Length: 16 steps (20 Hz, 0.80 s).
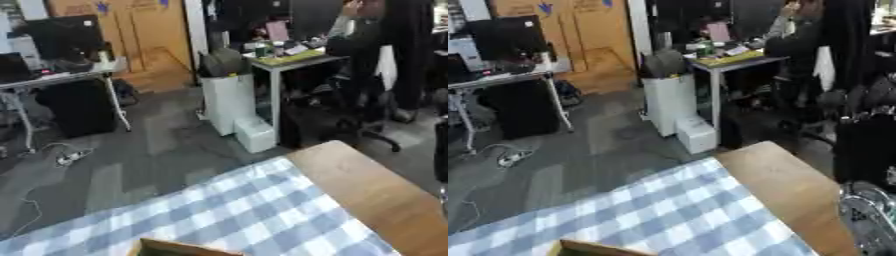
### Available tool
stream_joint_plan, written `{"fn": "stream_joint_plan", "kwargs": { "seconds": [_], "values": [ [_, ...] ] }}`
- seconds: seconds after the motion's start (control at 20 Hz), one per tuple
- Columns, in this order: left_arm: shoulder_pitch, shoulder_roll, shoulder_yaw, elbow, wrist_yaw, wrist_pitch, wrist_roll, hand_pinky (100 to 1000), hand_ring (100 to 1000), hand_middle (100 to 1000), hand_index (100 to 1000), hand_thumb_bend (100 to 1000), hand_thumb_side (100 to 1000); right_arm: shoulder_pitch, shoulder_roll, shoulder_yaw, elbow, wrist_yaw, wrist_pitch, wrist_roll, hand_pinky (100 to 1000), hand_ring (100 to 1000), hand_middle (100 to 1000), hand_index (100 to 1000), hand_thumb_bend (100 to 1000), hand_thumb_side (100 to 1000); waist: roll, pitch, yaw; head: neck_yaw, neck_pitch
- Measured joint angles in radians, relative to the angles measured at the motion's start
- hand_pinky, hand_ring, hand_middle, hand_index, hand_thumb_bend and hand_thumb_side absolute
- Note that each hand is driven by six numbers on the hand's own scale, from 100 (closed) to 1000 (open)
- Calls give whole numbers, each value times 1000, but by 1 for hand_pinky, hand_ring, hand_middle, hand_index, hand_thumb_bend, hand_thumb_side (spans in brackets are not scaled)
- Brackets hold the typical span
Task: Pick up objects on the table and place them in the box.
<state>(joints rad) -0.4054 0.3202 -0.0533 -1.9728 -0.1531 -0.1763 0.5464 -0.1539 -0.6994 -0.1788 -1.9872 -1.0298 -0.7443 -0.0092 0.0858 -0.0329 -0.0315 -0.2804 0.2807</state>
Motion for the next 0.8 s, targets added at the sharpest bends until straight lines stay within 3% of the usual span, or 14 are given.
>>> {"fn": "stream_joint_plan", "kwargs": {
  "seconds": [0.15, 0.4, 0.8],
  "values": [
    [31, -54, -1, -9, -13, -3, 2, 616, 671, 833, 854, 773, 931, 27, 18, 4, 0, 13, -33, 31, 434, 360, 369, 456, 100, 1000, -12, 3, 13, 14, -1],
    [38, -79, -16, -10, 5, 6, -39, 610, 665, 827, 849, 761, 930, 65, 40, 13, 0, 35, -77, 74, 435, 359, 370, 458, 100, 1000, -21, 8, 34, 22, 0],
    [19, -110, -39, -9, 54, 13, -79, 586, 639, 823, 850, 766, 926, 69, 48, 34, 0, 34, -113, 111, 433, 359, 370, 459, 100, 1000, -23, 18, 46, -113, -55]
  ]
}}
